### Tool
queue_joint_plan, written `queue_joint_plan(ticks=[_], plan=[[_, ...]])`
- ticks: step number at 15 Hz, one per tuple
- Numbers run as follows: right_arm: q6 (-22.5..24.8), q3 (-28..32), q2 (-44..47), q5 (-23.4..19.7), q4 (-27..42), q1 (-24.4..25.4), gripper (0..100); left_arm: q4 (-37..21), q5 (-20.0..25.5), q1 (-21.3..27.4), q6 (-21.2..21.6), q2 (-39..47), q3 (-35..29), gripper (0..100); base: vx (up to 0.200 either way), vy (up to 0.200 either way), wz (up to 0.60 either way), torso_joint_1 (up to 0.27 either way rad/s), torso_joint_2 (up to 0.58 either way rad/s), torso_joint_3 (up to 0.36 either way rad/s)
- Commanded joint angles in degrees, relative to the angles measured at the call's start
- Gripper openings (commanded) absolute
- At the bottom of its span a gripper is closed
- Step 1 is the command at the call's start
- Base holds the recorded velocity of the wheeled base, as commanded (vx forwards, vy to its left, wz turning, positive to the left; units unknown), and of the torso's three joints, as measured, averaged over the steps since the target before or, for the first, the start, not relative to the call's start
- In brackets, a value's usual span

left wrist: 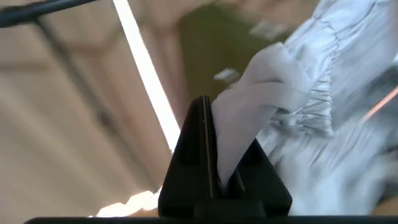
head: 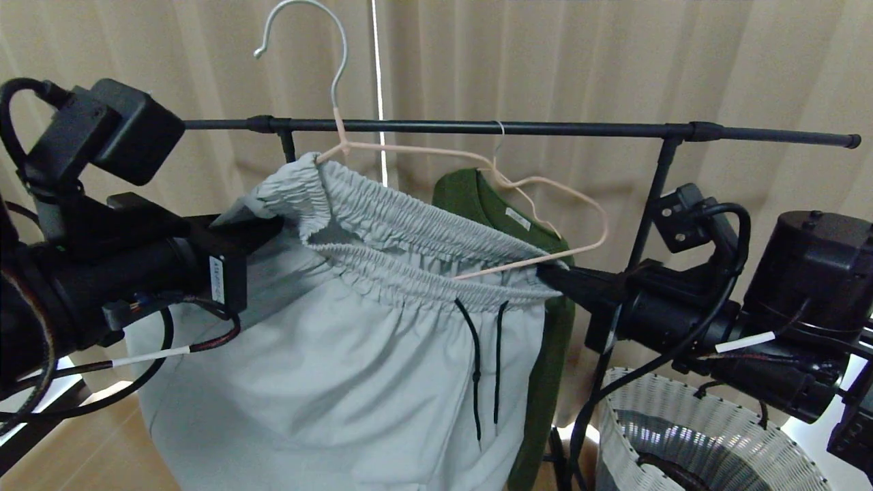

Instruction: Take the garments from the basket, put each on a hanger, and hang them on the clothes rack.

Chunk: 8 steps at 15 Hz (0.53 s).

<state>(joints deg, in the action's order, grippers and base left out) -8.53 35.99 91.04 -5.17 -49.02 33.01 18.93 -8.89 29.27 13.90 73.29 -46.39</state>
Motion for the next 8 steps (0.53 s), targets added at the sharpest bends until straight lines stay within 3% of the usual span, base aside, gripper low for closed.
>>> queue_joint_plan(ticks=[1, 3, 6, 8], plan=[[0.01, 0.31, -0.42, 0.07, -0.11, -3.04, 0, 0.93, -0.17, -1.50, 0.34, -0.16, 2.18, 0, 0.000, 0.000, 0.00, 0.000, 0.00, 0.000], [0.01, 0.49, -0.51, 0.07, -0.11, -3.13, 0, 1.19, -0.25, -1.94, 1.66, -0.08, 3.14, 0, 0.000, 0.000, 0.00, 0.000, 0.00, 0.000], [0.10, 0.66, -0.25, 0.07, -0.11, -3.13, 0, 4.45, -0.08, -7.91, 11.85, -0.08, 6.57, 0, 0.000, 0.000, 0.00, 0.000, 0.00, 0.000], [0.18, 0.75, 0.19, 0.07, -0.11, -3.13, 0, 8.58, -0.08, -8.88, 14.76, 0.45, 8.33, 0, 0.000, 0.000, 0.00, 0.000, 0.00, 0.000]])
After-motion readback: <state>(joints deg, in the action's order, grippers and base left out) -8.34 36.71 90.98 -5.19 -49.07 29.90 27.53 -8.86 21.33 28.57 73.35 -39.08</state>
